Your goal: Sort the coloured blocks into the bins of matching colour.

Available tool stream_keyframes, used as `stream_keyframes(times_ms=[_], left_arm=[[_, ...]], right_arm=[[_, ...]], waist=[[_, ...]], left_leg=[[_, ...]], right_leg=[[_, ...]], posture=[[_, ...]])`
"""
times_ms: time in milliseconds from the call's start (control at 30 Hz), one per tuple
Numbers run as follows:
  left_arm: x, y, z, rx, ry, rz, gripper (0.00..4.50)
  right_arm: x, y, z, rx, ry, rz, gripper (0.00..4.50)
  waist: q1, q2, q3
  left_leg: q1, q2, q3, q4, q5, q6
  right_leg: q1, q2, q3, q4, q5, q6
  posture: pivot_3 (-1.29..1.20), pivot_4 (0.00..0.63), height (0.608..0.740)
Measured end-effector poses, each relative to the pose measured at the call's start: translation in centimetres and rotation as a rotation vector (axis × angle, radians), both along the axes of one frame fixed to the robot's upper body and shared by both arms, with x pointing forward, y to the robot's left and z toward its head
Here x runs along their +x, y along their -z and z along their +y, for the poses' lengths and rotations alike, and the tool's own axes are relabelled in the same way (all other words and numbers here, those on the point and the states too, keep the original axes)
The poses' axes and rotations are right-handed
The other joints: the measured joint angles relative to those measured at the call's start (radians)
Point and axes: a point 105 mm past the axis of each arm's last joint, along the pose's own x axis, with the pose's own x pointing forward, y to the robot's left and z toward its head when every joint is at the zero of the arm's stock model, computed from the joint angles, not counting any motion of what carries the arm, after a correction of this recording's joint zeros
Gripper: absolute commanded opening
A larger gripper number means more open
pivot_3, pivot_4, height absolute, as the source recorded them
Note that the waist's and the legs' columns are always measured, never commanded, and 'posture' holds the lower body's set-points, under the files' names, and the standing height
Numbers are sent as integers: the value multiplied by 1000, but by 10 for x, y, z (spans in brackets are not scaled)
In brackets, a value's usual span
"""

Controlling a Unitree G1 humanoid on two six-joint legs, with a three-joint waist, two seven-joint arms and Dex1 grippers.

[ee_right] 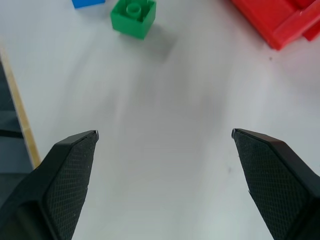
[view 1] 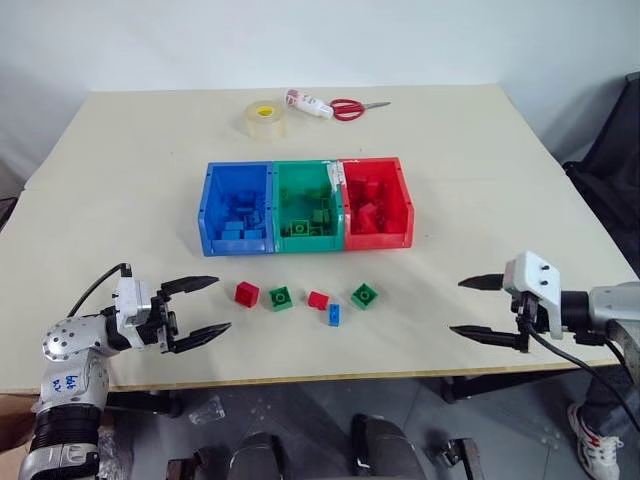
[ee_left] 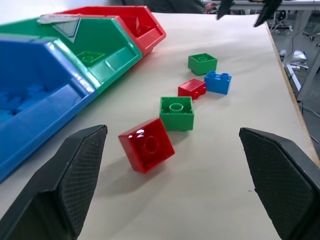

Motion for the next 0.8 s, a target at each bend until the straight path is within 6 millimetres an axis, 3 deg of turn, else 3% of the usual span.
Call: stream_keyframes(times_ms=[133,333,567,667,800], left_arm=[[3,-3,-1,-1,1,-9,4500],[5,2,-13,-31,8,-3,4500],[-4,3,-17,-22,-6,-10,4500],[-8,5,-16,-21,-21,-6,4500],[-11,8,-14,-24,-44,5,4500]], right_arm=[[10,-8,21,29,-43,-38,4473],[35,9,85,104,-172,-17,4473],[60,29,117,74,-212,-8,4473],[63,39,116,55,-213,8,3878],[62,38,117,57,-232,4,2469]], waist=[[1,-1,0],[2,-1,0],[2,-1,0],[2,-1,0],[1,-1,0]], left_leg=[[0,0,0,0,0,0],[-1,0,0,1,0,0],[-1,0,0,1,0,0],[-2,0,0,1,0,0],[-1,0,0,1,0,0]], right_leg=[[0,0,0,0,0,0],[0,0,0,5,0,0],[-1,0,-1,5,0,0],[-1,0,-1,5,0,0],[-1,0,-1,6,0,0]], posture=[[0,150,740],[0,150,740],[0,150,740],[0,150,740],[0,150,740]])
